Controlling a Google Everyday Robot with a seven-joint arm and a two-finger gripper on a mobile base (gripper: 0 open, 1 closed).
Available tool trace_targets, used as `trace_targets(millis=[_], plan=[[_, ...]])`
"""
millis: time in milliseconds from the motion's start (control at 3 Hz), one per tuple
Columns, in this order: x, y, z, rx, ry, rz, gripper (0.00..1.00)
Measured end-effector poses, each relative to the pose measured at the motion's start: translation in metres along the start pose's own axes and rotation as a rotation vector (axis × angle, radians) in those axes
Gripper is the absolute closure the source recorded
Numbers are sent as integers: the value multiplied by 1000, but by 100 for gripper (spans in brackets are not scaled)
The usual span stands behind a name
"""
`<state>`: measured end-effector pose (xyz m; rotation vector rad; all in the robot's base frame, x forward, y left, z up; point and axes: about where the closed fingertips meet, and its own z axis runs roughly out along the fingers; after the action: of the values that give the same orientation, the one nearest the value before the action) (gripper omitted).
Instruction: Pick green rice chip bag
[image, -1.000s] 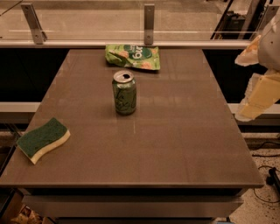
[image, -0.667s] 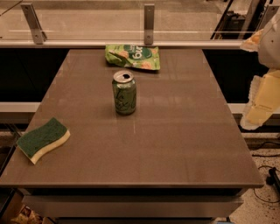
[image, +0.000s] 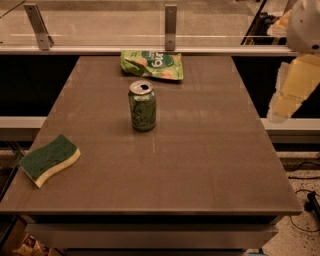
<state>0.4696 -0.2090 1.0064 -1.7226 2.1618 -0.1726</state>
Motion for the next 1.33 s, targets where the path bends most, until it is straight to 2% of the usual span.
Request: trace_targets(millis=[333,667,1000,1333], plan=[[-17,-30,-1,30,-28,-42,0],[-32,-49,7,49,-88,-82,0],[-50,-67,23,34,-163,-129,0],[-67,-86,43,0,-202,-165,0]])
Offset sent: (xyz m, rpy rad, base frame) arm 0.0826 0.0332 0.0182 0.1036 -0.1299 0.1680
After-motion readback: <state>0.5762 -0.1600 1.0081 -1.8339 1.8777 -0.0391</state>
